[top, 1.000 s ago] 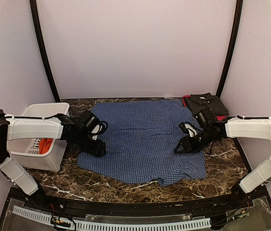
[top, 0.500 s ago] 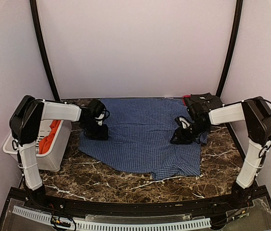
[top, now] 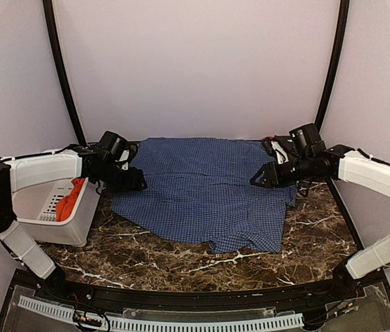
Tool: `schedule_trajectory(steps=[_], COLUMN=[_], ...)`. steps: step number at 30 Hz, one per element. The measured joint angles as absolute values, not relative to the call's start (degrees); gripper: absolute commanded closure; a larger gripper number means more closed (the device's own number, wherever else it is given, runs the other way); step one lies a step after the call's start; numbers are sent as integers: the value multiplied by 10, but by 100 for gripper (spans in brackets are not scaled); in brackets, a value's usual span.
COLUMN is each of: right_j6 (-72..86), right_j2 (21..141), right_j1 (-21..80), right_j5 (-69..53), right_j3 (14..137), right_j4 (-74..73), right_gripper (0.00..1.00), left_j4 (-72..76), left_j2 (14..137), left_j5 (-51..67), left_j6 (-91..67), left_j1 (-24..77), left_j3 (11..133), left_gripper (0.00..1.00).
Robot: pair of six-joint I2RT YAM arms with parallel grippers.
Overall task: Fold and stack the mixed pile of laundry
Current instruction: Smooth out the crumpled shirt at the center of the board.
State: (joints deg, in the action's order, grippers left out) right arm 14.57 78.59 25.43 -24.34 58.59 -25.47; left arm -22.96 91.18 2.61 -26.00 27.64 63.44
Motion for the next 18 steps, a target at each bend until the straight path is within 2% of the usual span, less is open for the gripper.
schedule_trajectory(steps=[4,9,18], right_j6=[223,304,352], right_j2=[712,690,753], right_j1=[305,358,424], right_j5=[-230,-194,-69], right_j3=[500,391,398], right_j4=[-263,-305,-359], right_gripper=[49,49,41], left_j4=[-225,-233,-258], left_j2=[840,826,825], left_j5=[28,23,17], left_j6=[-307,-382,-517], left_j1=[314,361,385], left_j3=[572,510,462], left_gripper=[30,31,30])
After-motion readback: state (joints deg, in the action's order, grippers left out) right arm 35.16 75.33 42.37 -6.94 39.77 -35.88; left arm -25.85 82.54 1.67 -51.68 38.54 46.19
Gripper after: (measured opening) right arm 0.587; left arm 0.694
